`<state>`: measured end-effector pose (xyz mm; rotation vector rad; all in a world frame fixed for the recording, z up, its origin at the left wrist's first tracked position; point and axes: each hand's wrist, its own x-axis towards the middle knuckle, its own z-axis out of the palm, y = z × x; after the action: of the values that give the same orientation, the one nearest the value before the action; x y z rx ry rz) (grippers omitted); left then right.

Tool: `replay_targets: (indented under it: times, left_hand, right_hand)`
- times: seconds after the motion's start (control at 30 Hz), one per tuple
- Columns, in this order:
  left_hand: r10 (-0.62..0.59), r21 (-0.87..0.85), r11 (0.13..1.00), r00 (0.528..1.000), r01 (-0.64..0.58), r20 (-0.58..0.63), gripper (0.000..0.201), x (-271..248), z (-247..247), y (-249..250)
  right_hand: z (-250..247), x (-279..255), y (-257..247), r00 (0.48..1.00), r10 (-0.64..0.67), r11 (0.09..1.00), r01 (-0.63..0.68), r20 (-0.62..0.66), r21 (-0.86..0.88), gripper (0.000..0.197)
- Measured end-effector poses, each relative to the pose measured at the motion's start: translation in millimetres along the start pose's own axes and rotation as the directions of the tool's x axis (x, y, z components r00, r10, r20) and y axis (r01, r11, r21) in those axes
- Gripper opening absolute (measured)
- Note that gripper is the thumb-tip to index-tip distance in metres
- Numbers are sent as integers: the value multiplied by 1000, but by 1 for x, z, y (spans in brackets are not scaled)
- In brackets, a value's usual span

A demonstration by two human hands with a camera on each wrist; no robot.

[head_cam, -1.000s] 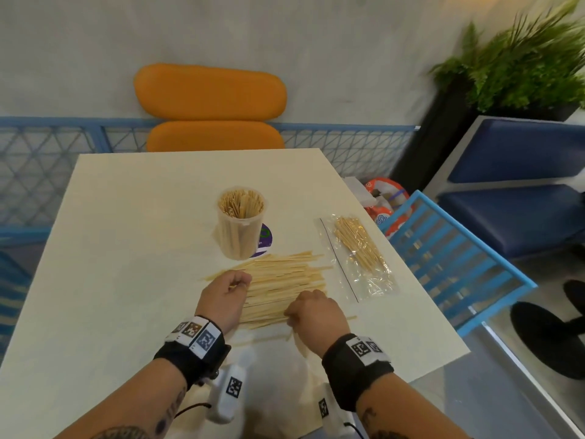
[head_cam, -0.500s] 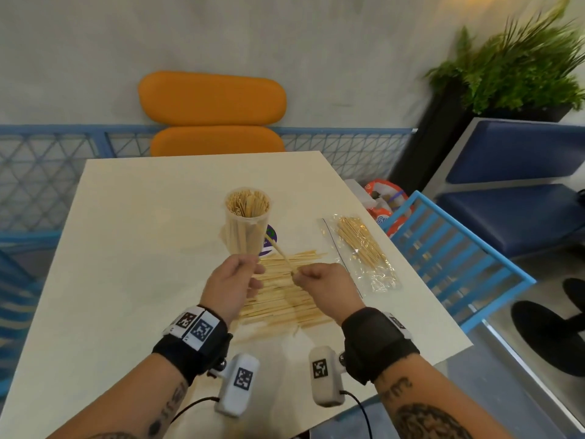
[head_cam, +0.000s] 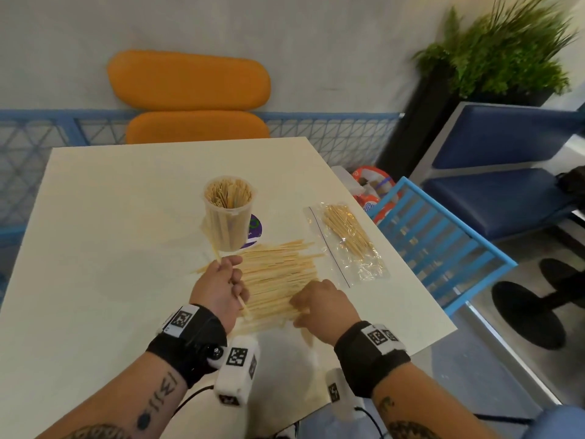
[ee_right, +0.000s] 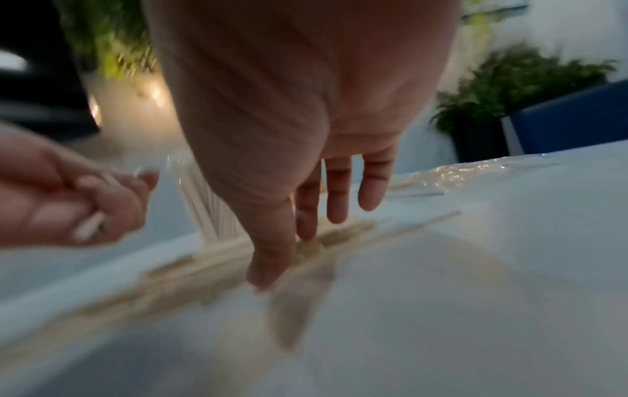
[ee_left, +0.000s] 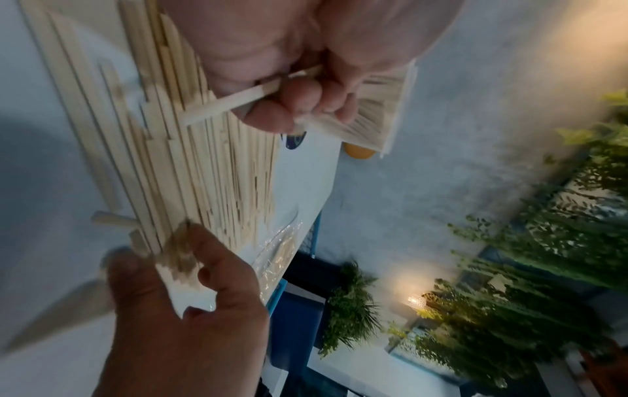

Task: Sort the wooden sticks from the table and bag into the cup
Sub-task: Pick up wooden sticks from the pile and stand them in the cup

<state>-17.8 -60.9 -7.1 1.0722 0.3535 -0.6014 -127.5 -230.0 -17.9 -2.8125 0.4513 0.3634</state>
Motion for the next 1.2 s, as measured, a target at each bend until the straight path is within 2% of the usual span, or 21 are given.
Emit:
replay_targets:
  times: [0.03,0.17,0.3,0.43,0.5,0.6,0.67,0.73,0.83,0.9,0.97,1.07,1.13,1.2]
  left_hand:
    - [-17,4,1000,1000,17,-10,30,3,-4,-1]
    - [-70,10,998,997,70,-31,32,8,-16,-4]
    - [-71,20,997,997,72,-41,32,6,-23,-5]
    - [-42,36,998,999,42,-5,31,3,-29,1]
    - [-16,63,998,999,14,28,30,0,-28,5]
    - [19,122,992,997,-29,79,28,-4,-23,6]
    - [21,167,985,993,-40,115,28,-8,-13,5]
    - [4,177,984,986,-33,164,29,-14,0,4]
    - [-26,140,990,961,-13,275,31,-21,18,4]
    - [-39,89,996,952,13,303,31,-22,26,3]
    - [-63,34,998,953,56,297,31,-22,30,2]
    - [-91,5,996,954,94,287,30,-22,31,3]
    - [-88,20,996,957,85,278,30,-22,29,6]
    - [-77,79,995,963,58,260,29,-20,27,8]
  right_hand:
    - [4,1,3,999,-35,997,35,3,-64,29]
    - [11,9,3,991,-126,984,119,-48,-133,19]
    - [15,12,1,966,-235,956,209,-111,-204,22]
    - [11,15,4,970,-200,969,175,-140,-176,21]
    - [2,15,2,983,-117,992,109,-143,-61,19]
    - [-23,15,-10,982,7,962,45,-189,270,15]
    - [-40,14,-23,982,79,868,17,-173,497,19]
    - [-52,15,-36,983,96,759,28,-156,650,24]
    - [-58,17,-51,992,86,597,20,-88,802,21]
    - [-57,17,-59,992,101,534,5,-70,846,22]
    - [-53,18,-64,986,135,538,12,-100,843,30]
    - [-52,18,-63,984,129,573,30,-126,819,19]
    - [-53,17,-62,986,106,647,29,-127,762,18]
    - [-57,17,-59,970,132,761,32,-202,648,25]
